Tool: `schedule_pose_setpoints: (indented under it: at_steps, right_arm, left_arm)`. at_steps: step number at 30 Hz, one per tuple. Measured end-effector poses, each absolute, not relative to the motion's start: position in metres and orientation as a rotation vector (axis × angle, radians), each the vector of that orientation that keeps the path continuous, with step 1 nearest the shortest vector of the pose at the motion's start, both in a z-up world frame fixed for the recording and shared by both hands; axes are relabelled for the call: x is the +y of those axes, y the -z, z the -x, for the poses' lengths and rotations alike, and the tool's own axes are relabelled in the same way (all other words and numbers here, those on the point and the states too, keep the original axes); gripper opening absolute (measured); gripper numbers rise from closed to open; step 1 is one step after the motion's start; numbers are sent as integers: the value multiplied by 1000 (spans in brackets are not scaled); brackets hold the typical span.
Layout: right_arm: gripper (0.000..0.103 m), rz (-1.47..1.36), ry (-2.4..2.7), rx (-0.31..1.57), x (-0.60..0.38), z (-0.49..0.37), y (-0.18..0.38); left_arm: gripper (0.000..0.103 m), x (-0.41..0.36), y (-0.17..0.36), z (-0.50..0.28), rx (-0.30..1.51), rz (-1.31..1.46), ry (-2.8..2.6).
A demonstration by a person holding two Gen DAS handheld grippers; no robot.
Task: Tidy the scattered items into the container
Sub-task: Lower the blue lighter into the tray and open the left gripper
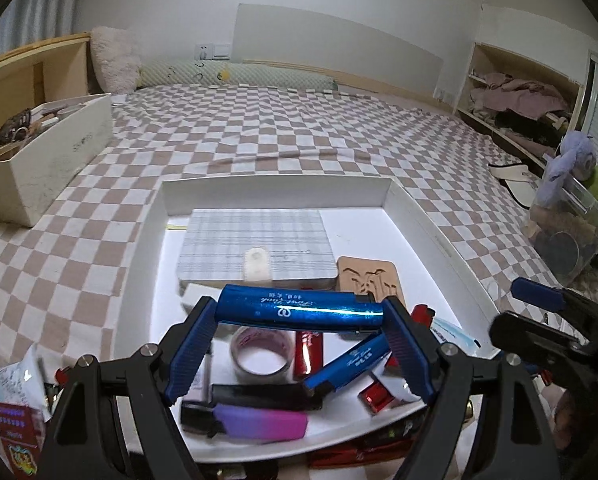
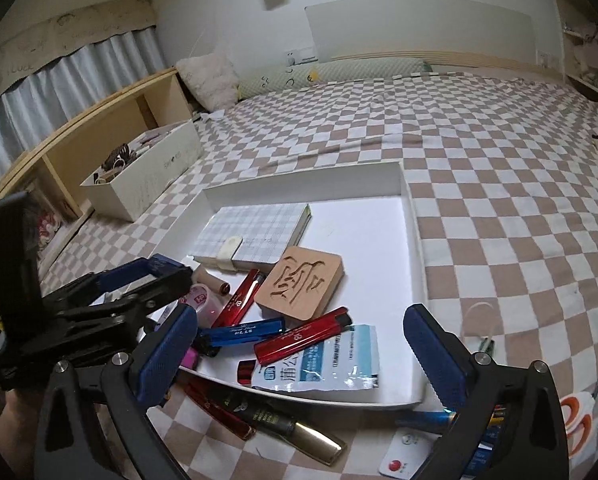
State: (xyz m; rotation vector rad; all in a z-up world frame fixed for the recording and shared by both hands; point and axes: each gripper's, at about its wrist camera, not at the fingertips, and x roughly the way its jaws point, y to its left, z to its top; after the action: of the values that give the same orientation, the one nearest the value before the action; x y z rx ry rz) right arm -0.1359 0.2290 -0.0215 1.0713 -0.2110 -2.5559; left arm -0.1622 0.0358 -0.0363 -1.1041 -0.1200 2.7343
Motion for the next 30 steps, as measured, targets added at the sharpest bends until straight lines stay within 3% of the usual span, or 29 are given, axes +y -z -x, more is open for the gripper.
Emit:
schedule_pose_setpoints:
  at_steps: [14, 16, 18, 30]
  right_arm:
    - [103, -1079, 2547, -264, 241, 137, 26]
    - [103, -1080, 2543, -256, 239, 137, 26]
    - [103, -1081, 2543, -251, 238, 137, 27]
    - [103, -1089, 2558, -230, 235, 131, 24]
  left_arm:
    - [83, 40, 47, 200, -126, 1243, -2691]
    - [85, 38, 48, 201, -148, 1246, -2686]
    - [94, 37, 48, 200, -155, 1244, -2688]
    - [94, 33, 37, 188, -170, 1212, -2699]
